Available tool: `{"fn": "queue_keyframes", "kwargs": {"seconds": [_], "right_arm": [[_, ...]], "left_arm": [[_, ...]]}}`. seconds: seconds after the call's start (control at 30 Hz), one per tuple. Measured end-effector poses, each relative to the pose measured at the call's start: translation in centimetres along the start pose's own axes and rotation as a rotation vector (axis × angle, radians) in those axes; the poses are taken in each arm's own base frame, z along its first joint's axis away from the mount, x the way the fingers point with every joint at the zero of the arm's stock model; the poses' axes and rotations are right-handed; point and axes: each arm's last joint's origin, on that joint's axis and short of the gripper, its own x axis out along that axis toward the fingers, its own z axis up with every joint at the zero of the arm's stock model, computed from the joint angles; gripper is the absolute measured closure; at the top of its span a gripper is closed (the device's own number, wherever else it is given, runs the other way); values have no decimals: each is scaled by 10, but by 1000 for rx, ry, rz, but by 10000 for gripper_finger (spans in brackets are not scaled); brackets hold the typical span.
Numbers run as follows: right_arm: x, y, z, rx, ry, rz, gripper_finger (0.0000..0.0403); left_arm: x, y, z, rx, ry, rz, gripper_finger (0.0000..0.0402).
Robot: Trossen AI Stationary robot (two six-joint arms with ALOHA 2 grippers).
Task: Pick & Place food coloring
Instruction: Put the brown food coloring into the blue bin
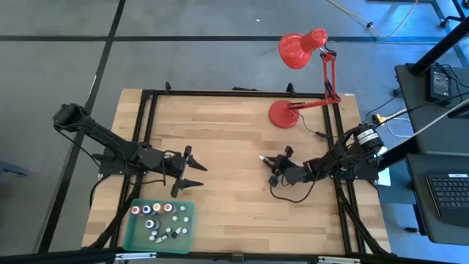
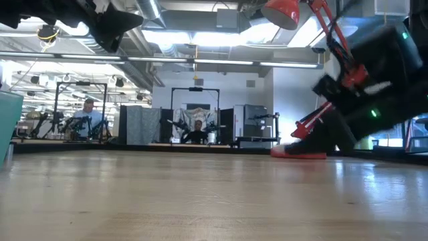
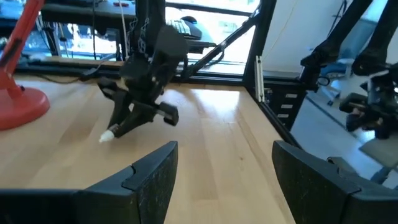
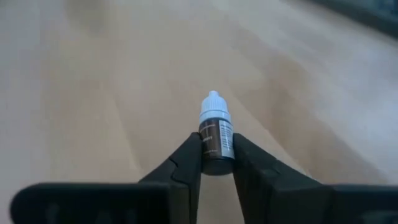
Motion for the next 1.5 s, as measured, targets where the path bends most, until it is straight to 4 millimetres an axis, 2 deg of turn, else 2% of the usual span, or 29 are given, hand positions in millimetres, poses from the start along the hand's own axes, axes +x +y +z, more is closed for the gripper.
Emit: {"fn": "queue_keyframes", "kwargs": {"seconds": [0.13,0.33,0.43,0.57,0.67,0.83,1.03,1.23,1.37,1.5], "right_arm": [[2,16,31,-3,-85,71,325],[5,53,100,-101,-263,248,328],[9,72,130,-184,-265,317,327],[19,94,154,-269,-183,325,330],[22,106,168,-291,-191,322,326],[26,118,179,-319,-220,327,323],[29,120,177,-321,-210,324,322],[29,121,178,-289,-218,336,321],[29,121,179,-287,-220,335,321],[28,121,180,-282,-231,336,321]], "left_arm": [[0,0,0,-43,-1,0,148],[1,0,-1,-12,1,8,148],[5,2,-5,-3,21,59,148],[15,4,-20,47,94,131,148],[23,4,-27,78,137,167,149],[38,0,-27,85,147,184,149],[52,-6,-15,67,98,173,149],[55,-8,-4,56,57,187,150],[56,-10,1,49,39,176,169],[56,-10,1,50,41,176,207]]}}
